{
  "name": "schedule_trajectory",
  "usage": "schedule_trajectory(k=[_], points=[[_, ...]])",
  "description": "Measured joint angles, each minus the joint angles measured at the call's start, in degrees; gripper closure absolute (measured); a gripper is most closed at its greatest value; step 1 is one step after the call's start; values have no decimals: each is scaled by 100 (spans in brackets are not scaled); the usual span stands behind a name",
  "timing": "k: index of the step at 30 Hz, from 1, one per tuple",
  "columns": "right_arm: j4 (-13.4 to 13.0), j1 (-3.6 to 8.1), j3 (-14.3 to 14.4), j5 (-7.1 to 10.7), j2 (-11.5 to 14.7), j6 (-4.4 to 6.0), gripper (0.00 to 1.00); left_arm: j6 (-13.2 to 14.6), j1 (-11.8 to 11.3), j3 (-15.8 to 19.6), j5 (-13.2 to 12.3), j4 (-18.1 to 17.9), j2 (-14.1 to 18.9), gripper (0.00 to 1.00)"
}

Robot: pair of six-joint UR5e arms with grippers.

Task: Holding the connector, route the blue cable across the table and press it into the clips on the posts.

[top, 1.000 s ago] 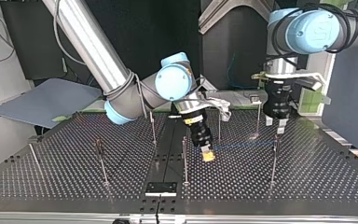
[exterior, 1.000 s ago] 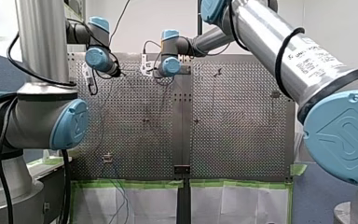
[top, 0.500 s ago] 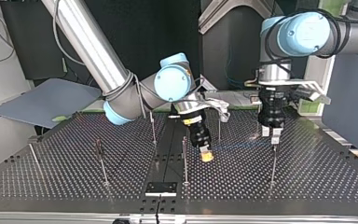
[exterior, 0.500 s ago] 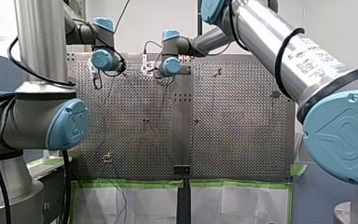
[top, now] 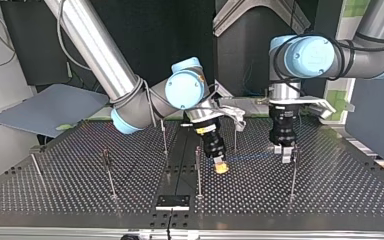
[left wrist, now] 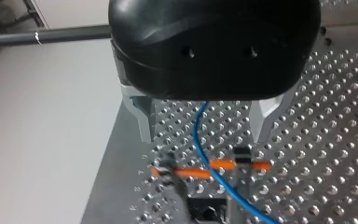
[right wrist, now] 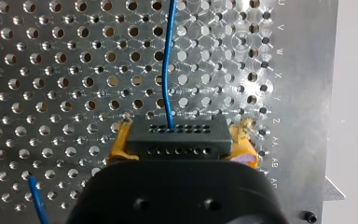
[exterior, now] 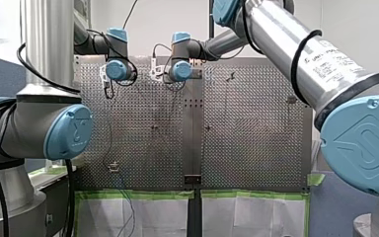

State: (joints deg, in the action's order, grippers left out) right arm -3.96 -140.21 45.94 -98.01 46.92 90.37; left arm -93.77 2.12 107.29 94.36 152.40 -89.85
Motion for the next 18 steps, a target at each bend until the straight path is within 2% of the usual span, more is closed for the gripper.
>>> schedule_trajectory(k=[9, 18], points=[[0, 8, 1, 0, -14, 0, 100, 3, 66, -234, 110, -149, -253, 1], [-1, 8, 0, 0, -27, 0, 100, -10, 54, -270, 133, -207, -341, 1]])
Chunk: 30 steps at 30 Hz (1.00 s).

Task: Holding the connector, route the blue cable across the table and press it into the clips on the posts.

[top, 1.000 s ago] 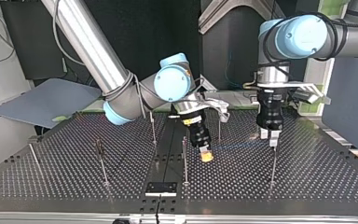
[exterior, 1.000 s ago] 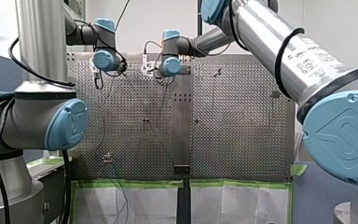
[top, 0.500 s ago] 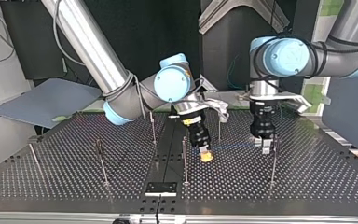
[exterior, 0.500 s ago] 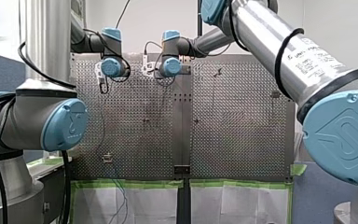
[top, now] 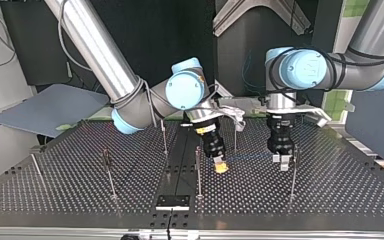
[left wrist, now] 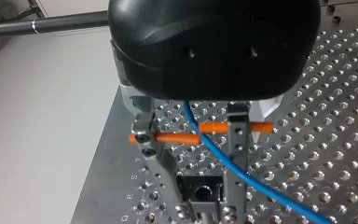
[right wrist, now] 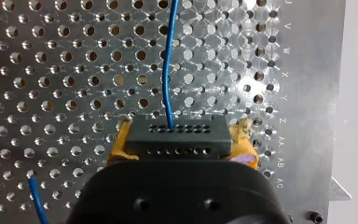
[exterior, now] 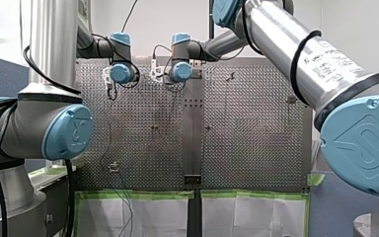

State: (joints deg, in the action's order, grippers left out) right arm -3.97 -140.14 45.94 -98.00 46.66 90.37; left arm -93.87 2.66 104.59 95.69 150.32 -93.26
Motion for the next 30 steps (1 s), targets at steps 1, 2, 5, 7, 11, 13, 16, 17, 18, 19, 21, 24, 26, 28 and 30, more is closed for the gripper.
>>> schedule_trajectory(k=[1, 2, 5, 7, 11, 13, 16, 17, 18, 19, 21, 24, 26, 28, 30], points=[[0, -1, 1, 0, -1, 0, 100, -5, -4, 0, -2, -3, 0, 12], [1, -1, 1, 0, -2, 0, 100, -14, -9, -1, -5, -6, 0, 16], [0, 1, 0, 0, -2, 0, 100, -49, -15, -2, -7, -12, -1, 39], [0, 1, 0, 0, -2, 0, 100, -78, -16, -2, -9, -27, -2, 39], [0, 1, 0, 0, -7, 0, 100, -137, -23, -2, -7, -50, -3, 93], [0, 1, 0, 0, -8, 0, 100, -157, -24, -2, -5, -53, -3, 100], [2, 0, -1, 0, -9, 0, 100, -176, -25, -2, -3, -50, -3, 100], [4, 1, 0, 0, -10, 0, 100, -181, -25, -2, -3, -47, -4, 100], [5, 0, 0, 0, -10, 0, 100, -184, -24, -2, -3, -44, -3, 100], [7, 0, 1, 0, -10, 0, 100, -188, -22, -2, -3, -40, -3, 100], [9, -3, 1, 0, -10, 0, 100, -195, -14, -2, -2, -26, -3, 100], [15, -11, 3, 0, -11, 0, 100, -197, 1, 4, 3, 30, -3, 100], [20, -19, 5, 0, -14, 0, 100, -191, 12, 17, 10, 79, -3, 100], [28, -24, 9, 0, -17, 0, 100, -184, 22, 46, 36, 105, -3, 100], [37, -27, 27, -7, -18, 0, 100, -176, 34, 105, 80, 121, -3, 100]])
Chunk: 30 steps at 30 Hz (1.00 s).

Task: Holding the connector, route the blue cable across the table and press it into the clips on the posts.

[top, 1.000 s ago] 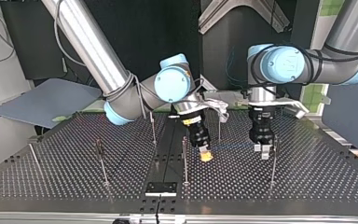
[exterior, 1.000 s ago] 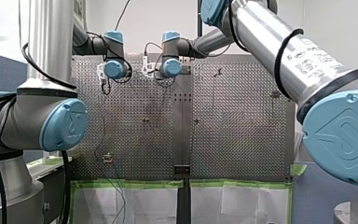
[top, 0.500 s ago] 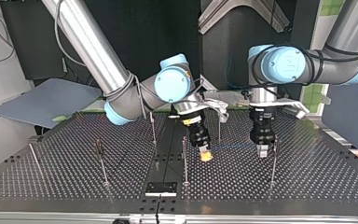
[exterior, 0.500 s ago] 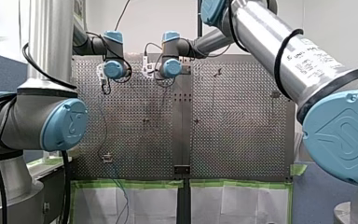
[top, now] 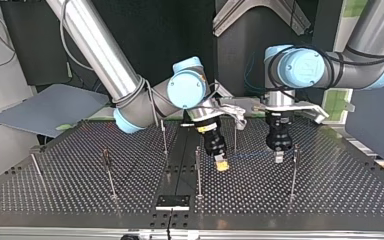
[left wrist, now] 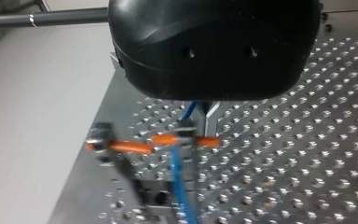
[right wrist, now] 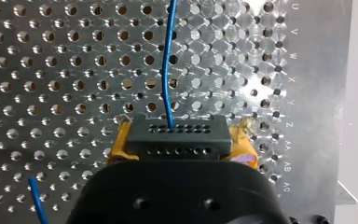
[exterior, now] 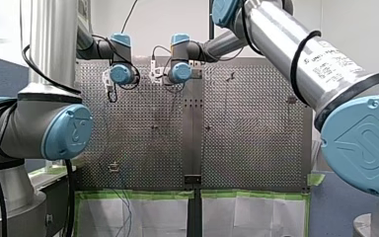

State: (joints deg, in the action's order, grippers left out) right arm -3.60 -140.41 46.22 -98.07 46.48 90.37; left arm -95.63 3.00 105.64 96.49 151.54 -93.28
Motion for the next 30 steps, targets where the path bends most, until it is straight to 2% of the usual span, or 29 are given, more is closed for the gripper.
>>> schedule_trajectory(k=[7, 13, 23, 30], points=[[-1, 10, 209, -93, -3, -4, 100, -4, 10, 312, 49, -46, 0, 100], [-8, 23, 447, -110, -4, -23, 100, -79, 40, 611, -48, -251, -15, 100], [-9, 22, 783, -117, -8, -47, 100, -188, 105, 992, -80, -569, -394, 100], [-23, 25, 1104, -128, -9, -105, 100, -287, 108, 1063, -82, -753, -633, 100]])
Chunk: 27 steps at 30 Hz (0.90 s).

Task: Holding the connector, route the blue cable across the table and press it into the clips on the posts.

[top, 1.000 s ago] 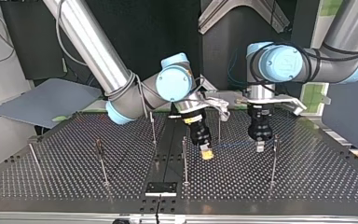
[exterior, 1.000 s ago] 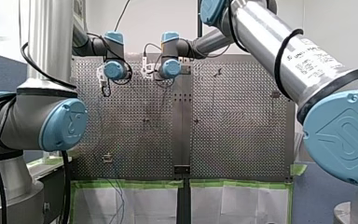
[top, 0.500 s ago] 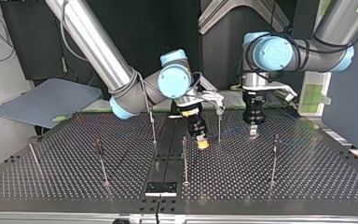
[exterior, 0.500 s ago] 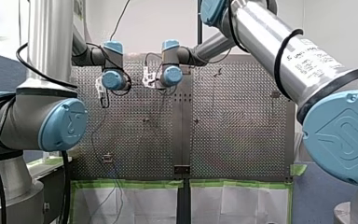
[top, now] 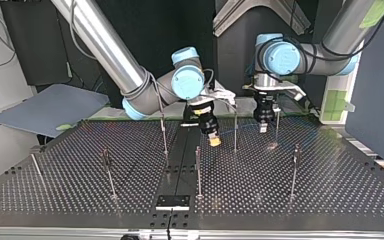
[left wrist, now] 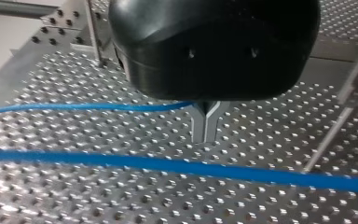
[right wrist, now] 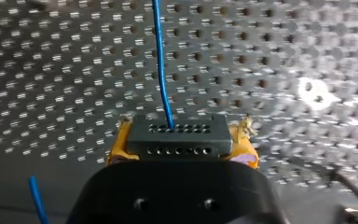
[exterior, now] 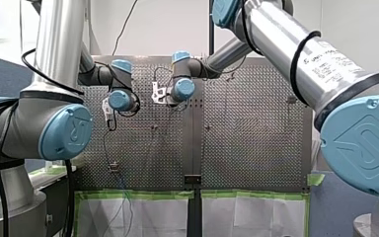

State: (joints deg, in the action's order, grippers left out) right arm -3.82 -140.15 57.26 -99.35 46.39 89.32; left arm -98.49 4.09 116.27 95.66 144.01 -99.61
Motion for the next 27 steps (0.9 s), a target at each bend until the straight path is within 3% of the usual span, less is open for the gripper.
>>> schedule_trajectory(k=[8, 16, 27], points=[[-12, 1, 342, -12, -1, -65, 100, -56, -12, 14, -15, -92, -294, 100], [-13, -4, 441, -4, -6, -70, 100, -88, -9, 76, -48, -131, -394, 100], [-20, 8, 653, -9, -17, -71, 100, -103, -5, 351, -74, -442, -896, 100]])
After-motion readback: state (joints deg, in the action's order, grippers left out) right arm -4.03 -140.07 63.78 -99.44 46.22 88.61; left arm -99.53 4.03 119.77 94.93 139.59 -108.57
